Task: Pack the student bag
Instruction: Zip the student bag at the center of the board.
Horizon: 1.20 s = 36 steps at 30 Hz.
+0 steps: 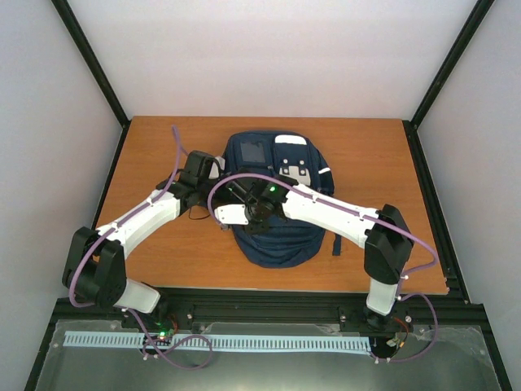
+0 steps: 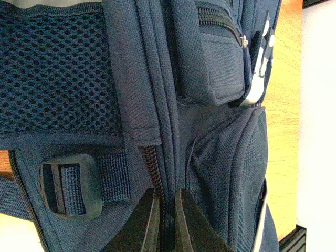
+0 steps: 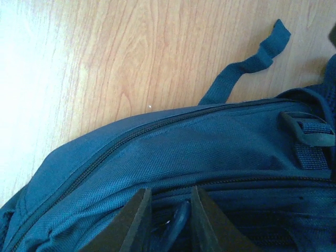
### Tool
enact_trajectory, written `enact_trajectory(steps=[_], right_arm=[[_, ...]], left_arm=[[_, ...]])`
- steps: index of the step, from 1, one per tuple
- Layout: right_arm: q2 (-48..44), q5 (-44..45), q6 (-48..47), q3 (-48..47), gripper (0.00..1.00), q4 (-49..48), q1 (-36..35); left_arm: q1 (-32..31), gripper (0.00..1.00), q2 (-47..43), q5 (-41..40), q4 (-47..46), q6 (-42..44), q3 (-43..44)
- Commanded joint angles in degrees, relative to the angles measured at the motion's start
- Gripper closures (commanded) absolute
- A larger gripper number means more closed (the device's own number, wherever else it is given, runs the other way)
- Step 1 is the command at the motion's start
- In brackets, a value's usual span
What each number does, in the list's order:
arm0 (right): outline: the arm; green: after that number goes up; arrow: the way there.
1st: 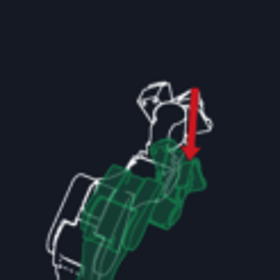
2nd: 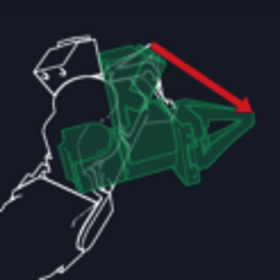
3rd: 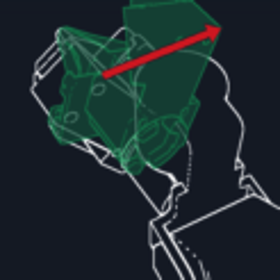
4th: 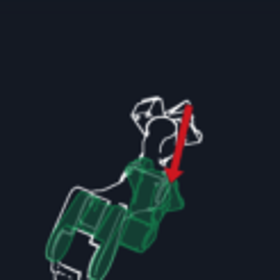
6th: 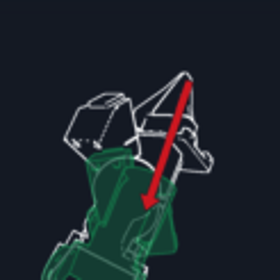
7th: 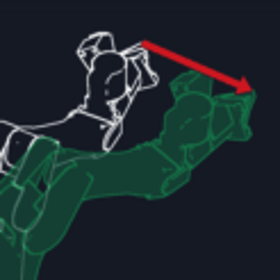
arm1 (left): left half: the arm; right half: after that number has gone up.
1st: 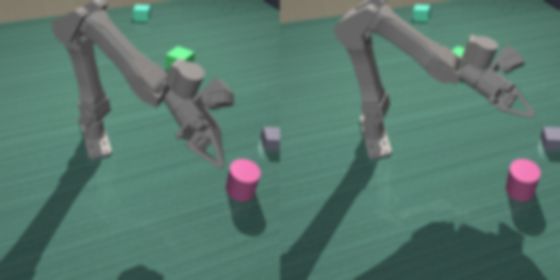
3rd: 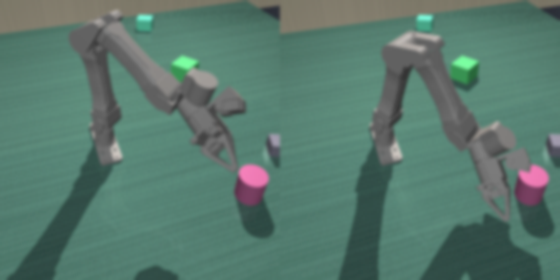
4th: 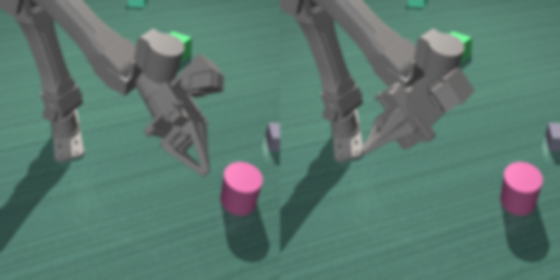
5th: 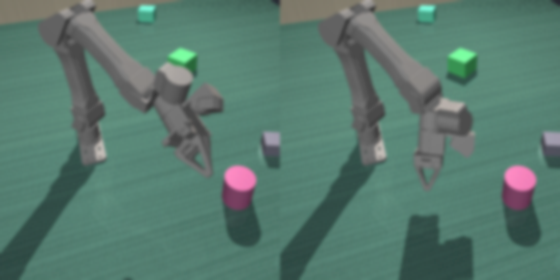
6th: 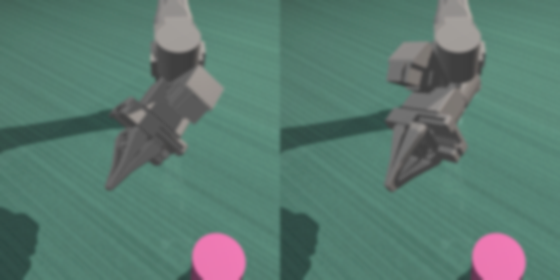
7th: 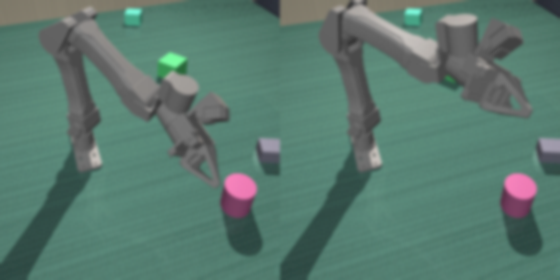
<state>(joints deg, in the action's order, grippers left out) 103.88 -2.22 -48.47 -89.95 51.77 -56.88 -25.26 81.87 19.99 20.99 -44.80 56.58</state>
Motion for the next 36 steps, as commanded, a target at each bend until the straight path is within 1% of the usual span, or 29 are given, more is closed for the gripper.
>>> enact_trajectory(steps=[1, 4, 7, 9, 11, 15, 21, 23, 25, 30, 36], right_arm=[[-2.27, -0.22, 1.39, 2.45, 0.81, 3.72, -0.04], [-2.87, 0.5, 1.62, 3.85, 0.83, 3.17, 0.02], [-3.27, 3.42, 1.07, 5.37, 0.83, 1.21, 0.08], [-3.16, 3.75, 1.14, 5.1, 0.86, 1.41, 0.02], [-3.68, 2.55, 1.47, 4.49, 0.89, 1.87, 0.02], [-5.78, 0.13, 0.84, 4.84, 0.9, 3.1, 0.02], [-7.9, -7.69, -2.46, 9.97, 0.9, 6.93, 0.02], [-8.58, -9.29, -3.05, 12.1, 0.93, 7.17, 0.02], [-9.36, -9.01, -2.92, 14.09, 0.97, 6.25, 0.02], [-12.36, -6.48, -2.72, 18.39, 0.97, 4.02, 0.06], [-15.95, -4.68, -3.75, 24.11, 0.97, 4.56, 0.02]], left_arm=[[-0.41, 0.99, -2.28, 1.24, -0.7, 1.82, 1.34], [-0.41, 0.99, -2.17, 1.06, -0.56, 1.94, 1.43], [-0.41, 0.99, -1.99, 0.85, -0.48, 2.01, 1.48], [-0.41, 0.99, -1.92, 0.84, -0.5, 2.09, 1.51], [-0.41, 0.99, -1.75, 0.76, -0.32, 2.26, 1.52], [-0.41, 0.99, -1.19, 0.25, -0.15, 2.51, 1.52], [-0.41, 0.99, -0.79, -1.63, -1.22, 1.82, 0.72], [-0.41, 0.99, -0.4, -1.96, -0.93, 1.9, 0.79], [-0.41, 0.99, -0.08, -2.02, -0.78, 2.07, 0.82], [-0.41, 0.99, 0.56, -2.36, -0.78, 2.16, 1.03], [-0.43, 0.99, 1.0, -2.65, -0.55, 2.42, 1.56]])
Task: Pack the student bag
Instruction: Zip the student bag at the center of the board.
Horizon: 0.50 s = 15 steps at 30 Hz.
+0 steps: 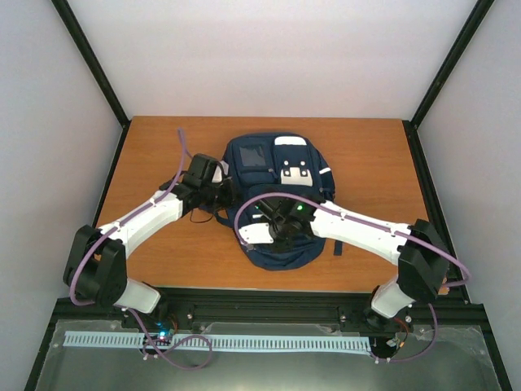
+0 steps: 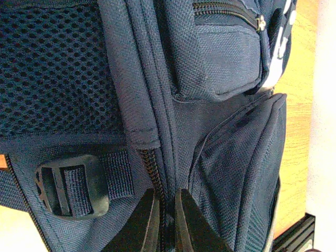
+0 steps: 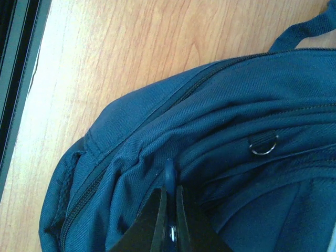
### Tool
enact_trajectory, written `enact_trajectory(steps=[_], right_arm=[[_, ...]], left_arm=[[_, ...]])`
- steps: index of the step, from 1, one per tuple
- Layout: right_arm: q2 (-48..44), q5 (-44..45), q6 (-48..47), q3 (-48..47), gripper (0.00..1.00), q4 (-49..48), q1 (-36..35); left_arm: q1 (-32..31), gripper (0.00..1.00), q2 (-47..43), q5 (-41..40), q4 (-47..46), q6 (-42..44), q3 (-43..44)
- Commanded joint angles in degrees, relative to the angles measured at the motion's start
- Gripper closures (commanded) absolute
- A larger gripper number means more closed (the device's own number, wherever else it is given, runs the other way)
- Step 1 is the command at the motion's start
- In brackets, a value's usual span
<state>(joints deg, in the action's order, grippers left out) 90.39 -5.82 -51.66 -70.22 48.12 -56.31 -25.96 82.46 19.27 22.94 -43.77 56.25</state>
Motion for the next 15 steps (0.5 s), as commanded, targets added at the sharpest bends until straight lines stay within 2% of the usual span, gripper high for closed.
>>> enact_trajectory(steps=[1, 15], right_arm=[[-3.3, -0.93, -0.81, 5.39, 0.97, 8.38, -0.47], [-11.81, -2.08, -5.16, 13.43, 0.97, 12.34, 6.2]], left_arm=[[0.29, 0.99, 0.38, -2.07, -2.34, 1.52, 1.9], [0.38, 0.99, 0.66, -3.98, -1.14, 3.24, 1.32]])
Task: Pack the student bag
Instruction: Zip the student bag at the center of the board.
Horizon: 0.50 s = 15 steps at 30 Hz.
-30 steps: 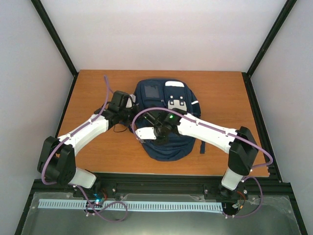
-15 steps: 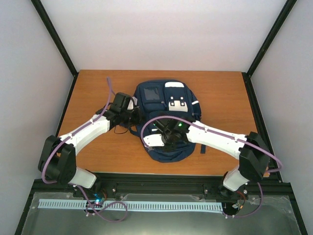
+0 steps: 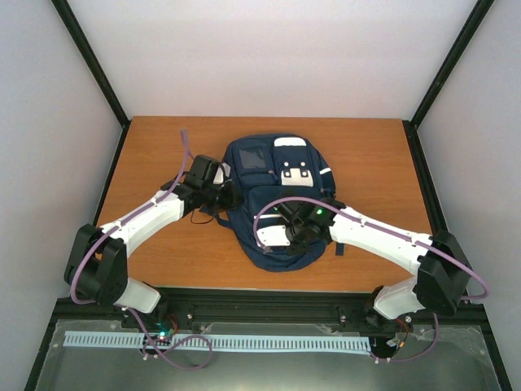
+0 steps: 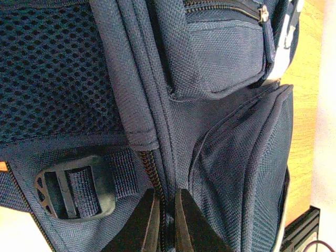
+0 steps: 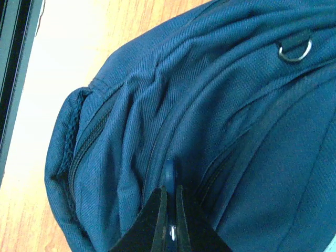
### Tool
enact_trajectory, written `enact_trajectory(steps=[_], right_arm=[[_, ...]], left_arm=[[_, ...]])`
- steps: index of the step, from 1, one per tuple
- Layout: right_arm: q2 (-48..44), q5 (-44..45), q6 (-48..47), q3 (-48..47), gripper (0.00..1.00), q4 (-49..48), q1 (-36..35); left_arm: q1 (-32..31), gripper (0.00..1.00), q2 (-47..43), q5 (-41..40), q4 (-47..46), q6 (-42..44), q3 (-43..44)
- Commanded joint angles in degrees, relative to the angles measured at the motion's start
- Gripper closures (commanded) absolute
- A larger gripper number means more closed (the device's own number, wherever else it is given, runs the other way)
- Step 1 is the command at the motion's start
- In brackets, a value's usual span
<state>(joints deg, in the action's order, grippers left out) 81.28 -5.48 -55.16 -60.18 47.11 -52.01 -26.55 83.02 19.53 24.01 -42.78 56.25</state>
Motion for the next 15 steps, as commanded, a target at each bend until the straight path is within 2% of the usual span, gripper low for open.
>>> enact_trajectory(steps=[1, 4, 9, 13, 15], right_arm=[[-3.43, -2.31, -2.14, 4.15, 0.97, 13.41, 2.62], [-5.25, -1.76, -3.4, 6.2, 0.97, 13.48, 4.63], [-7.85, -2.6, -3.02, 7.97, 0.88, 13.38, 6.42], [-10.62, -4.9, -1.38, 8.69, 0.67, 13.94, 7.62], [-12.01, -5.34, -0.12, 9.35, 0.65, 13.76, 8.64]], left_arm=[[0.97, 0.99, 0.07, -4.29, -2.09, 2.29, 1.19], [0.97, 0.99, 0.1, -4.23, -2.03, 2.27, 0.99], [0.97, 0.99, -0.03, -2.85, -2.25, 2.17, 0.41], [0.97, 0.99, -0.95, -0.93, -2.86, 0.85, -0.82], [0.97, 0.99, -1.78, -0.66, -3.0, 0.17, -1.65]])
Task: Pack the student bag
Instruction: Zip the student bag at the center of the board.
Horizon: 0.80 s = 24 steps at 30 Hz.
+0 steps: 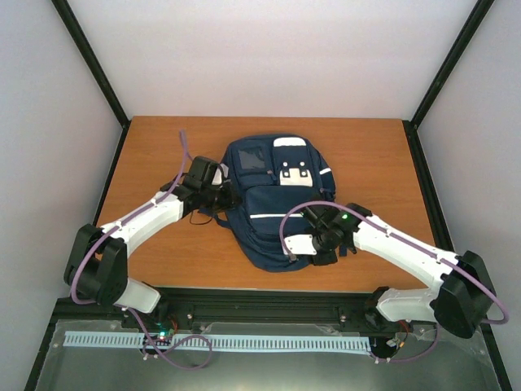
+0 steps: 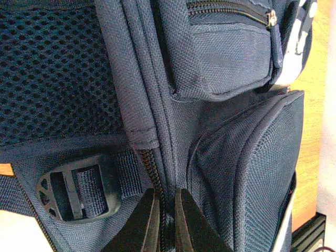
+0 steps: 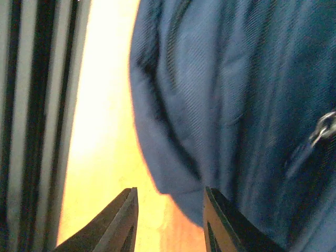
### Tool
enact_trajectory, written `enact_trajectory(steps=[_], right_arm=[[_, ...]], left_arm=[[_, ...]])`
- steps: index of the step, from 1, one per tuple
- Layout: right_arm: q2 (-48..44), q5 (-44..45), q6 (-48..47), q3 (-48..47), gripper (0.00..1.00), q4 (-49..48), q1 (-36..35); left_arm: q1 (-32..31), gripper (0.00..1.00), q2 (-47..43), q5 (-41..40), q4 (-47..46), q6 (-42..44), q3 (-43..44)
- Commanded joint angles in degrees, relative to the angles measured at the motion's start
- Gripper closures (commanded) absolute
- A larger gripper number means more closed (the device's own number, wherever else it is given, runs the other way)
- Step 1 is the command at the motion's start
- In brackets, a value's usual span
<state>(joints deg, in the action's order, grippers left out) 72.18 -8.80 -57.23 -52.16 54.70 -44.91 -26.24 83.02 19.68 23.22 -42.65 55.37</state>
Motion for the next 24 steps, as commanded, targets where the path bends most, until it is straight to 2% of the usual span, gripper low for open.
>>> enact_trajectory(steps=[1, 5, 10, 15, 24], right_arm=[[-3.48, -2.21, 2.62, 1.58, 0.64, 6.02, 2.43], [-3.67, -4.14, 9.12, 1.24, 0.64, 3.85, 6.51], [-1.07, -10.76, 16.24, 0.75, 0.68, 2.13, 7.29], [0.86, -8.53, 20.07, 2.48, 0.8, -4.72, 7.29], [1.86, -4.96, 24.01, 3.96, 0.84, -14.15, 7.29]], left_arm=[[0.66, 0.99, -2.06, -0.72, -2.26, -0.29, -1.21], [0.21, 0.99, -2.68, -0.2, -3.31, -1.46, -3.26], [-2.1, 0.99, -2.48, -0.41, -5.51, -3.38, -6.4], [-5.37, 0.99, -2.58, -1.45, -6.43, -4.93, -8.72], [-6.81, 0.99, -6.86, -4.49, -3.28, -4.73, -11.0]])
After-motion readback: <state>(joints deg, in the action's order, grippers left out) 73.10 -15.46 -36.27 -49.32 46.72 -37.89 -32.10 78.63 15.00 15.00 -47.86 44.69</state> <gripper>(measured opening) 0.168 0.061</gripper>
